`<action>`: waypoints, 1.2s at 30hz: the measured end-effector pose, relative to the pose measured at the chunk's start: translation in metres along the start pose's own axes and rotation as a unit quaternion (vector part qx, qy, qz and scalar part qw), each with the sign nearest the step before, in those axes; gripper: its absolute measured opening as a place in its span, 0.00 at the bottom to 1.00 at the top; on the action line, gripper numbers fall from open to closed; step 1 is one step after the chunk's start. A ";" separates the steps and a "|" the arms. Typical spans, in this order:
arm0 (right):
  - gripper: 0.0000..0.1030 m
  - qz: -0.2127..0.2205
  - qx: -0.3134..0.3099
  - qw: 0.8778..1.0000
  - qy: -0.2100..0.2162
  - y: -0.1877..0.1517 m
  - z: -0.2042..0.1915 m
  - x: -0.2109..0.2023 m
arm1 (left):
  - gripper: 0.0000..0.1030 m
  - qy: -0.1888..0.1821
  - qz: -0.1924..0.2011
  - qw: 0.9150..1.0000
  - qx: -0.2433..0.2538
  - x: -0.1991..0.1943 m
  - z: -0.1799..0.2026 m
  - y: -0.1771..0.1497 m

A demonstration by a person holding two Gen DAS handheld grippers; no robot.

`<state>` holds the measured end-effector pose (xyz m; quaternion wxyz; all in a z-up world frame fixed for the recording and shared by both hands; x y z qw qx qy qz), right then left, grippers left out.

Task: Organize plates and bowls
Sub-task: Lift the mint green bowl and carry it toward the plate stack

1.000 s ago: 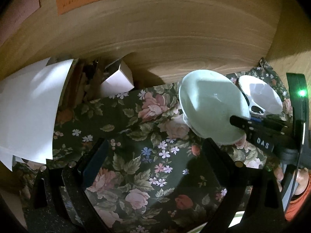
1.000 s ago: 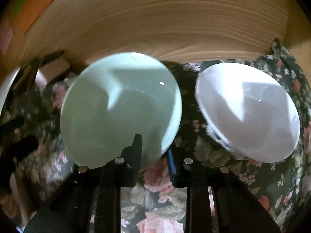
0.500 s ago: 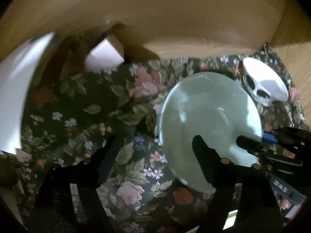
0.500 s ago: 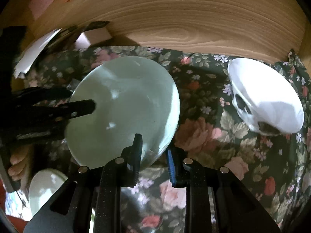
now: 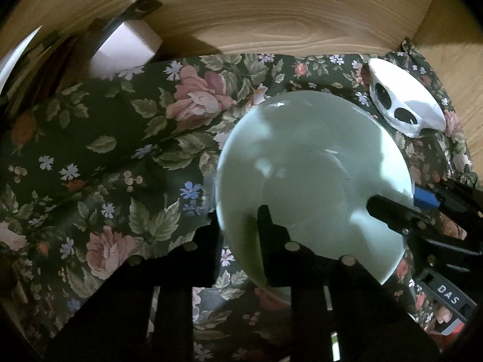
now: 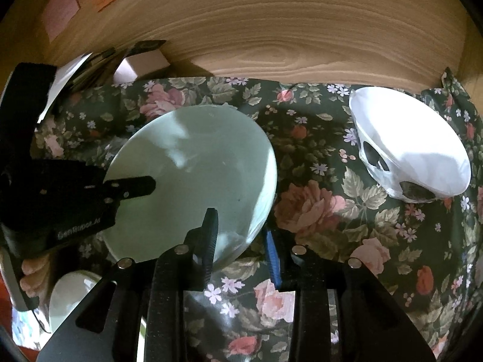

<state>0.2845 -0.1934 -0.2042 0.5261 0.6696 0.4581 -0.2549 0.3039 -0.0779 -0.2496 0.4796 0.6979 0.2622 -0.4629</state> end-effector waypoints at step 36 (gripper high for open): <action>0.20 0.112 -0.009 0.993 0.023 -0.019 -0.039 -0.095 | 0.16 0.044 0.116 0.992 0.000 -0.108 0.011 -0.033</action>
Point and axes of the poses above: each gripper's, at about its wrist camera, not at the fingertips, and x roughly the way its jaws point, z to its right, y to its top, the point moved 5 cm from there along x, roughly the way its jaws point, and after that the axes turned 13 degrees about x, right-handed, at the moved point
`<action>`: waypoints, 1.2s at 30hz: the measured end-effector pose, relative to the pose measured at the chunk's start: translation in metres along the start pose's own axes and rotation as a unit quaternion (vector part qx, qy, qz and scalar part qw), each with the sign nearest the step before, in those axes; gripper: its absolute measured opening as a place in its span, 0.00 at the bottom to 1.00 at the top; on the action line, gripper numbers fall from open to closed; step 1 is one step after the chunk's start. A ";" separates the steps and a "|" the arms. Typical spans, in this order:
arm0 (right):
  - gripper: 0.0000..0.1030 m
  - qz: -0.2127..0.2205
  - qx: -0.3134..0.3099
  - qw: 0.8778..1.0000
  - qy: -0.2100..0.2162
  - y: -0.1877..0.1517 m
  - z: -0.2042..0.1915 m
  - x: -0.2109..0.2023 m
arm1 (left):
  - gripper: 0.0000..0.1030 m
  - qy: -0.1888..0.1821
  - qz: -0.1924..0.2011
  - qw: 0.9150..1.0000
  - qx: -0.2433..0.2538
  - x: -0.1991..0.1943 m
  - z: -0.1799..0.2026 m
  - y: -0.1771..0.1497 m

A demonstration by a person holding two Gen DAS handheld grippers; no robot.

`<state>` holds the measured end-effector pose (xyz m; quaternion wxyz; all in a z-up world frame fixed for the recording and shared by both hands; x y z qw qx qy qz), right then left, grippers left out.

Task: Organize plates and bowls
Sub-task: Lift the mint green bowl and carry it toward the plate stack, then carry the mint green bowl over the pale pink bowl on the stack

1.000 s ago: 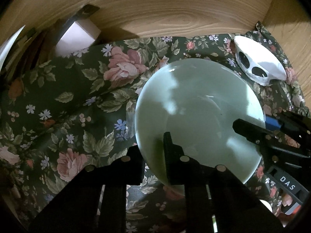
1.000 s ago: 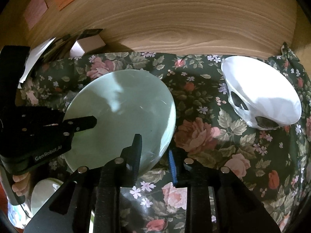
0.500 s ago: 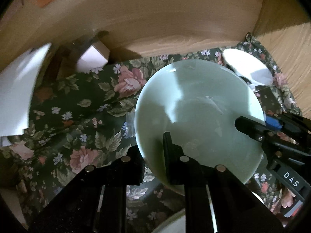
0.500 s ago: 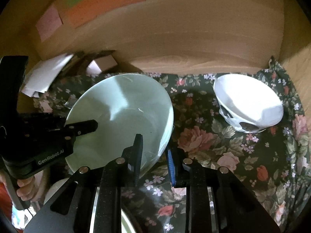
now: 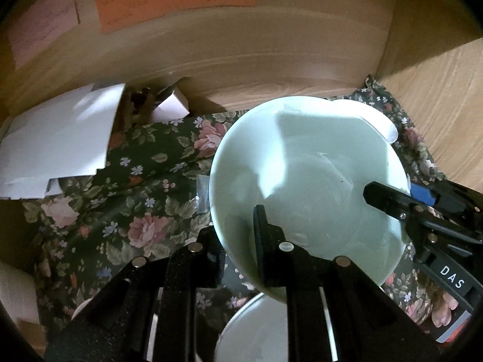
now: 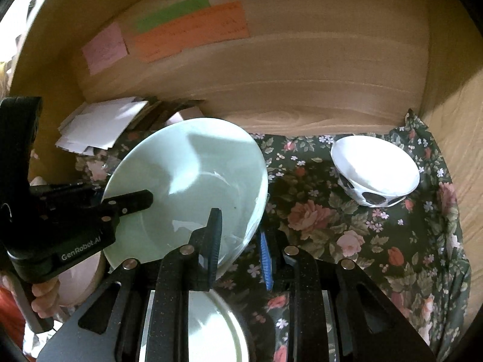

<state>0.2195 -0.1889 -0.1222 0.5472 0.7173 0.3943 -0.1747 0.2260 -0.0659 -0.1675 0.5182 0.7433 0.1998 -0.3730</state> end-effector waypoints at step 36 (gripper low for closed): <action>0.20 0.001 -0.060 0.997 0.045 -0.050 -0.105 -0.010 | 0.16 0.042 0.038 0.996 -0.070 -0.081 -0.058 -0.089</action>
Point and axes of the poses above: each gripper's, at about its wrist camera, not at the fingertips, and x roughly the way its jaws point, z to its right, y to its top, the point moved 5 cm from there along x, roughly the way its jaws point, and after that the axes turned 13 degrees about x, right-handed, at the moved point
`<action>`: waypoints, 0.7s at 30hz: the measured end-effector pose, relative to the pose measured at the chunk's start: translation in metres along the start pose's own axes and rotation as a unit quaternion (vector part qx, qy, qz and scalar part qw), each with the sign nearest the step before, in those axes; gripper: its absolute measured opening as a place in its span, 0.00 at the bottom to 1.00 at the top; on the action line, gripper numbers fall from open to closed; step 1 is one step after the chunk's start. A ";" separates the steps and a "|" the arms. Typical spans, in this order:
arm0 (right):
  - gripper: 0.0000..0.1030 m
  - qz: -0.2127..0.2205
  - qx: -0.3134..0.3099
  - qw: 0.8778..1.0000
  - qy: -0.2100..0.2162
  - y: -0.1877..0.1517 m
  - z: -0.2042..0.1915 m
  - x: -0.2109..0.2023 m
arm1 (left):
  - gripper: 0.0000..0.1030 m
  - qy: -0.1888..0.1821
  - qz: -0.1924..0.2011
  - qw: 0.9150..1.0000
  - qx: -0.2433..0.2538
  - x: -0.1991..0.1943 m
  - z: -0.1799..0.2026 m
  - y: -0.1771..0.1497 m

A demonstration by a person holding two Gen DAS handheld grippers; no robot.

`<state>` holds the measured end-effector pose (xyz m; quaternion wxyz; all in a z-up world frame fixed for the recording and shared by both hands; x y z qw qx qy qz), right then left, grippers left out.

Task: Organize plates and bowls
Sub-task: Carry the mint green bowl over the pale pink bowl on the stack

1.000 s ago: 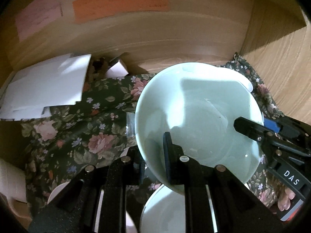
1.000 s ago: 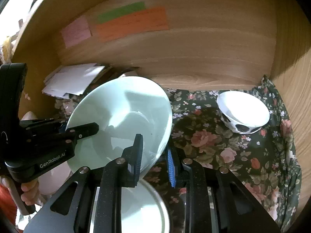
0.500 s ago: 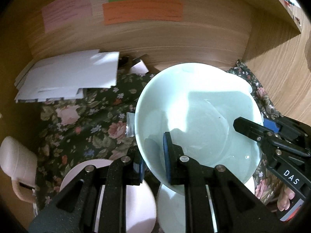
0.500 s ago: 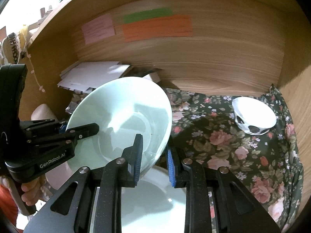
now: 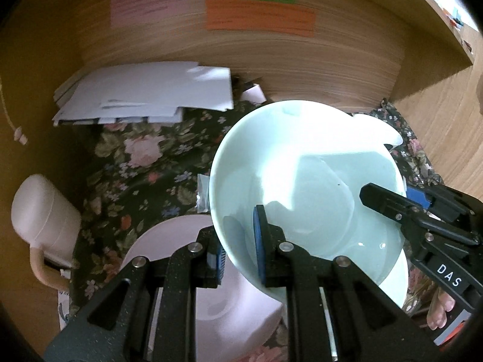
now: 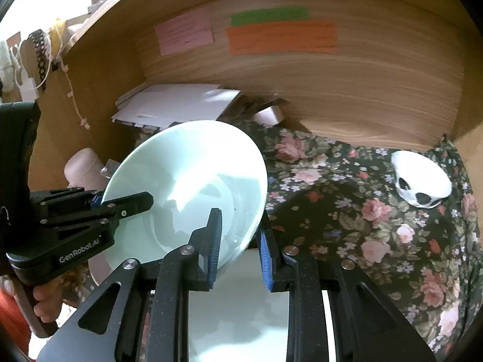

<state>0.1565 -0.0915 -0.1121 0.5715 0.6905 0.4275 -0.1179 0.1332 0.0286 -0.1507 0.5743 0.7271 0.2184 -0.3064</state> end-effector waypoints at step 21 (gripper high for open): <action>0.20 -0.057 -0.032 0.997 0.028 -0.031 -0.047 0.039 | 0.16 0.021 -0.025 0.998 -0.050 0.000 -0.057 -0.056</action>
Point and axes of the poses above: each gripper's, at about its wrist camera, not at the fingertips, and x roughly the way its jaws point, z to its right, y to its top, the point moved 5 cm from there along x, roughly the way its jaws point, and after that the axes turned 13 degrees about x, right-handed, at the moved point
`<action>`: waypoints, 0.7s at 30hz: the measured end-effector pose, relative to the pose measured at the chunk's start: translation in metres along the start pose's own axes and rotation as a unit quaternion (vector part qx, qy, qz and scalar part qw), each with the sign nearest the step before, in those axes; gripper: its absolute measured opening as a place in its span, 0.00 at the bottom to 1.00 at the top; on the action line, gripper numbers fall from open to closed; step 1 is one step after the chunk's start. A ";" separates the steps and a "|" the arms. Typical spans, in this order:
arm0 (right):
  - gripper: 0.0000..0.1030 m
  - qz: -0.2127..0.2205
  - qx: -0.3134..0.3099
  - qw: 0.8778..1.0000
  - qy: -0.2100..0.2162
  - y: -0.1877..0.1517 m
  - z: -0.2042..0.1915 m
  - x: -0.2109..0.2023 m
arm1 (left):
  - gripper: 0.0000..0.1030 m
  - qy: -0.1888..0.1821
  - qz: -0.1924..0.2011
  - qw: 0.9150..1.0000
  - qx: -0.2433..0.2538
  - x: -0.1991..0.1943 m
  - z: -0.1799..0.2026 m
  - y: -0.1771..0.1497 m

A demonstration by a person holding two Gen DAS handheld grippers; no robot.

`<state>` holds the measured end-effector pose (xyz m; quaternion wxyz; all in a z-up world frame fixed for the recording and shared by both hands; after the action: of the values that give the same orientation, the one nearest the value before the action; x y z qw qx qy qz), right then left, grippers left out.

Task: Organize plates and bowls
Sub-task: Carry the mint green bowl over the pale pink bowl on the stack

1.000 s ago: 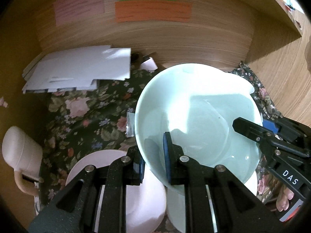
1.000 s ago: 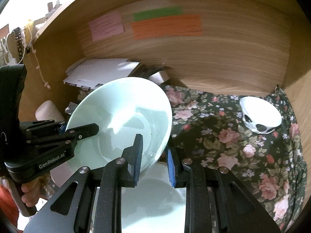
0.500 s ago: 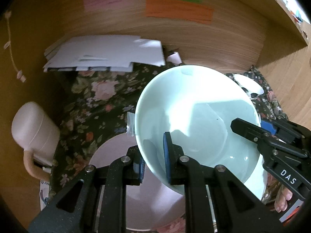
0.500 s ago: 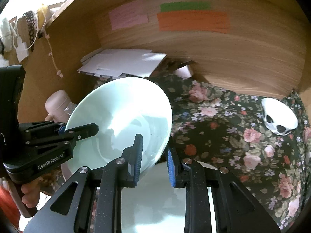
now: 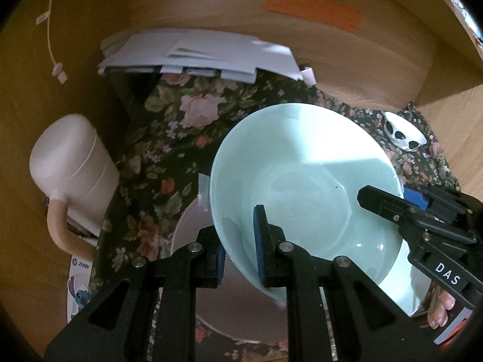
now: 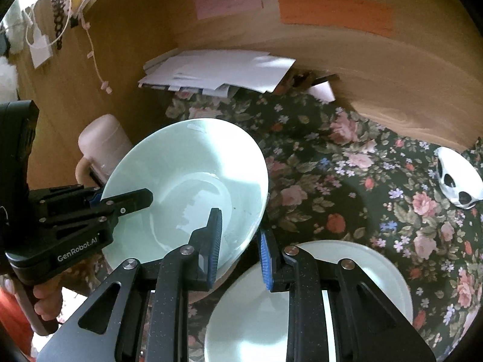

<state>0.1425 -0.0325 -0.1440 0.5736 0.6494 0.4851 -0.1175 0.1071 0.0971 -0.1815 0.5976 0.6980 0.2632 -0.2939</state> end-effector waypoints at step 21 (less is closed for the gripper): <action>0.21 -0.050 -0.005 0.999 0.008 -0.019 -0.011 0.024 | 0.16 0.003 -0.030 0.999 -0.019 0.010 -0.015 -0.028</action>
<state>0.1352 -0.0141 -0.1697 0.5663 0.6226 0.5222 -0.1379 0.0959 0.1162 -0.2062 0.6010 0.6791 0.2918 -0.3041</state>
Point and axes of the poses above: each gripper's, at about its wrist camera, not at the fingertips, and x roughly the way its jaws point, z to its right, y to its top, the point moved 5 cm from there along x, roughly the way its jaws point, and after that the axes turned 13 degrees about x, right-handed, at the moved point
